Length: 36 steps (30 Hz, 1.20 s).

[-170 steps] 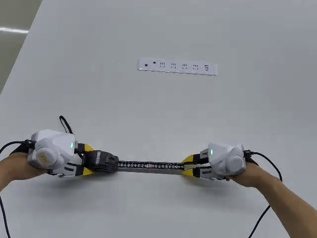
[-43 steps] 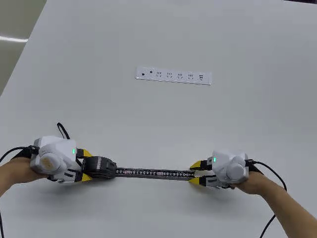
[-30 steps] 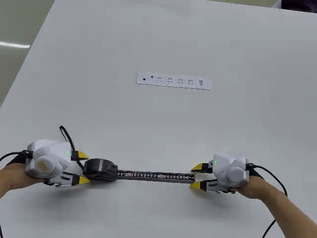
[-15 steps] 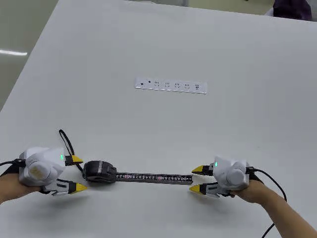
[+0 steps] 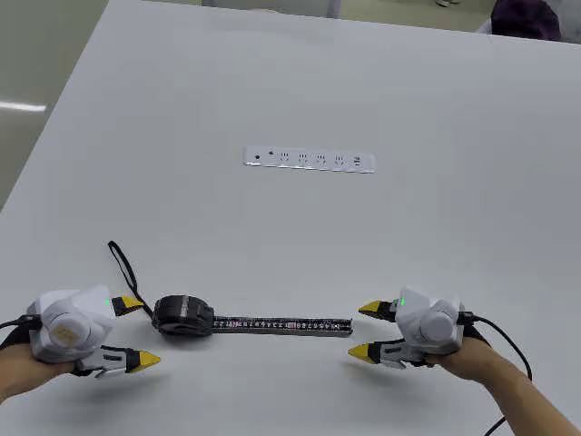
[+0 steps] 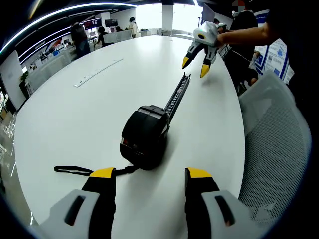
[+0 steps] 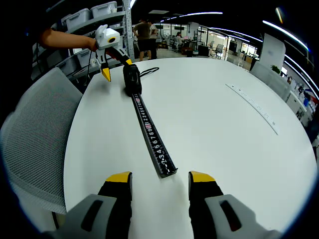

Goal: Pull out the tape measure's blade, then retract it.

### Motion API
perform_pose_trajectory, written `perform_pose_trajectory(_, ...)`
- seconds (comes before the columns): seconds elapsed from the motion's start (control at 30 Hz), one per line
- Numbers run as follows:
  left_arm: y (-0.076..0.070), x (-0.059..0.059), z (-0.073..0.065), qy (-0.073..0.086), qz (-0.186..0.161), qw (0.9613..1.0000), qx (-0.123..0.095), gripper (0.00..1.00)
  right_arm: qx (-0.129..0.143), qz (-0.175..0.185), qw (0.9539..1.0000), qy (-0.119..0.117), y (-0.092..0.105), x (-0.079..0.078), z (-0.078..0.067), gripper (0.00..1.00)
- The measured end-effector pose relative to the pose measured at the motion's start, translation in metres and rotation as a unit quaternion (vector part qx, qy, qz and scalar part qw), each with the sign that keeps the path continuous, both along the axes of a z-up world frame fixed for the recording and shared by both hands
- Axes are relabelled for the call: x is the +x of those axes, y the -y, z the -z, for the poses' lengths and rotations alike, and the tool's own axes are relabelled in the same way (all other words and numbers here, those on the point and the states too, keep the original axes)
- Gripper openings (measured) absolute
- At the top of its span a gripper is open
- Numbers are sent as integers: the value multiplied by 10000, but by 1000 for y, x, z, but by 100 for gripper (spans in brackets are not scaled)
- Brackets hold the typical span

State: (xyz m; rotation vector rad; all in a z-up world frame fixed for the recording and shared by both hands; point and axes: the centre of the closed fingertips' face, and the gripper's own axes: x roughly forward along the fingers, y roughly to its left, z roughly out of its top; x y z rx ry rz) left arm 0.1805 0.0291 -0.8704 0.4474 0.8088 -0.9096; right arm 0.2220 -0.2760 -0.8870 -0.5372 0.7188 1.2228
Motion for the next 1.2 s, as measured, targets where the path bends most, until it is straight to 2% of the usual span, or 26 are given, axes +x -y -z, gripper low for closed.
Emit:
perform_pose_trajectory(0.23, 2, -7, -5, 25, -366, 9993, -101, 59, -78, 257, 9996, -20, 3, -8, -1, 53)
perform_pose_trajectory(0.4, 6, -13, -10, 78, -611, 9980, -127, 65, -17, 526, 9986, -19, 1, -14, -7, 61)
perform_pose_trajectory(0.67, 7, -20, -18, 203, -1011, 9944, -243, 75, -16, 841, 9964, 42, 2, -24, -12, 70)
perform_pose_trajectory(0.77, 9, -21, -21, 273, -1085, 9934, -271, 77, 43, 1066, 9943, 55, 4, -25, -15, 73)
perform_pose_trajectory(0.93, 12, -23, -27, 358, -1230, 9912, -348, 79, 74, 1228, 9923, 119, 4, -33, -21, 80)
perform_pose_trajectory(1.2, 19, -30, -32, 389, -1369, 9888, -438, 82, 170, 1436, 9894, 137, 2, -44, -27, 84)
